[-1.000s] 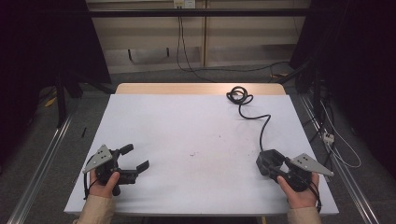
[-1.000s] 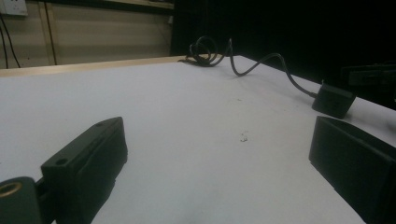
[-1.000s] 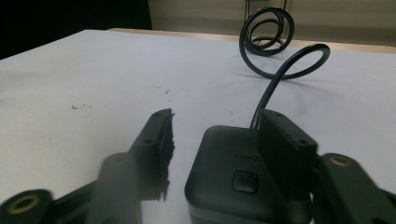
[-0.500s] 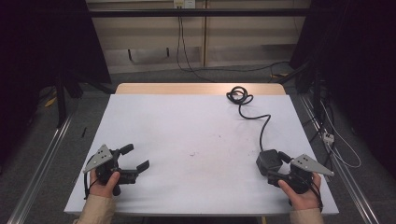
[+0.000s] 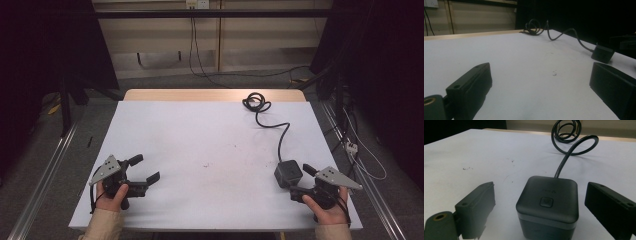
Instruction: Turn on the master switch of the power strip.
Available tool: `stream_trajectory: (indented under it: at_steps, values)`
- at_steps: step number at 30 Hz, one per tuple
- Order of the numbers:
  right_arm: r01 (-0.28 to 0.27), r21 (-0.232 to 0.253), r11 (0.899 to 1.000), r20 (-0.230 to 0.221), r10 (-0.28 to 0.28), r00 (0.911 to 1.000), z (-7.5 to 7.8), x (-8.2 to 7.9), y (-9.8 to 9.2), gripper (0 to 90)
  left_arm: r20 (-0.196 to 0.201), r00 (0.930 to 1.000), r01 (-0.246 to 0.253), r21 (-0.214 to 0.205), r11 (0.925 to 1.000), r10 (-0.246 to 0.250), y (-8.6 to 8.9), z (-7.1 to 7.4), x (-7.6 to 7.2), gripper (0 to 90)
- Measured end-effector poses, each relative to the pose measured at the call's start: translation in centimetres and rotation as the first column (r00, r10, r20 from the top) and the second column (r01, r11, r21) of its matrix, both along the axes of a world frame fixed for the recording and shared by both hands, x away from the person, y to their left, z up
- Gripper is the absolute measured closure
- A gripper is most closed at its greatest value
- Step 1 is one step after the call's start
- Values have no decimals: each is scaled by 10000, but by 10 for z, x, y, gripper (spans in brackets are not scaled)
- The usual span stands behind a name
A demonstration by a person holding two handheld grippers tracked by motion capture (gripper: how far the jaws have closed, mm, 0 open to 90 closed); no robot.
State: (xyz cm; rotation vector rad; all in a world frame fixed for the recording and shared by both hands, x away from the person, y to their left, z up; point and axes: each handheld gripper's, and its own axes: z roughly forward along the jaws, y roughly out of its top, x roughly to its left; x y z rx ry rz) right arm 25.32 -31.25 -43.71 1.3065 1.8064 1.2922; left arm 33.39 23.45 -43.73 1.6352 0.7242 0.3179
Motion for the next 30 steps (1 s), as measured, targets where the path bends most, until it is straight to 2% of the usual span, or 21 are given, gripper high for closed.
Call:
stream_trajectory:
  at_steps: [23, 30]
  values:
    - [-312, -175, 9994, -218, 308, 9993, -8, -7, -18, 81, 24, 10000, -12, 32, 10000, 12, 0, 0, 0, 39]
    - [-464, -373, 9982, -321, 452, 9985, -11, -9, -22, 81, 16, 10000, -30, 35, 10000, 30, 0, 0, 0, 40]
